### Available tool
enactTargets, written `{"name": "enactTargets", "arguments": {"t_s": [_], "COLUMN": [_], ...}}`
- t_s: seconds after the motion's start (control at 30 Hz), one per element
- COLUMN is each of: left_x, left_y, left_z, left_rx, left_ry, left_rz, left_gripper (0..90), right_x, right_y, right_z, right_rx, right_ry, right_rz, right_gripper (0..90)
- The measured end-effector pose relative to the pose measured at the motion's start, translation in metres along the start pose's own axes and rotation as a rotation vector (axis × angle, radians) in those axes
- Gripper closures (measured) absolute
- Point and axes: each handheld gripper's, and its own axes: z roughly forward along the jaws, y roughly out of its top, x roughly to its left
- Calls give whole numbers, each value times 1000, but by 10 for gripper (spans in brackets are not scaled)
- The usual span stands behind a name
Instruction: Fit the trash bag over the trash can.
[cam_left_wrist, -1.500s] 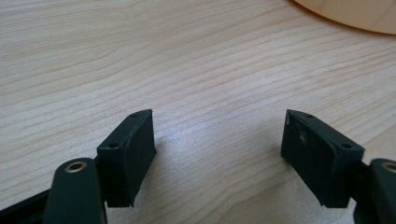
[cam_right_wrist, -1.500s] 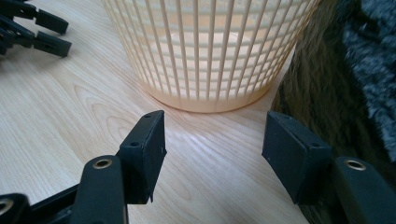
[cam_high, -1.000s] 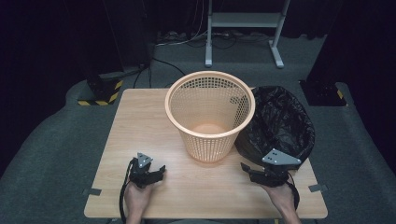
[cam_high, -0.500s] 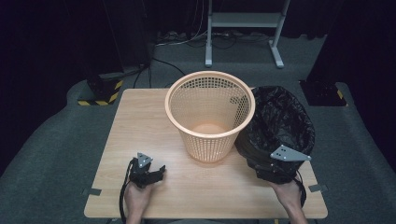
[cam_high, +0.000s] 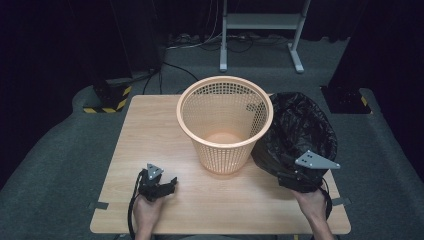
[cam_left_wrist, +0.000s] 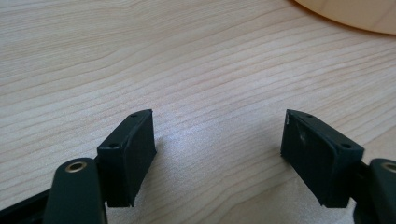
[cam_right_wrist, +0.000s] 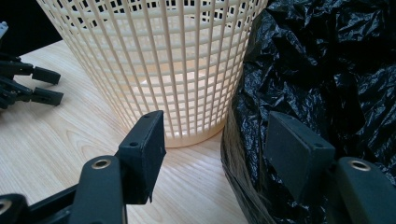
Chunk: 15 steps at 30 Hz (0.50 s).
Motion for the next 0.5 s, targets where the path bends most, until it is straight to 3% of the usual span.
{"name": "enactTargets", "arguments": {"t_s": [0.5], "left_x": [0], "left_y": [0], "left_z": [0], "left_rx": [0], "left_ry": [0], "left_rz": [0], "left_gripper": [261], "right_x": [-15], "right_y": [11], "right_z": [-3], "right_rx": [-15], "right_ry": [-18], "right_rz": [17], "right_gripper": [377]}}
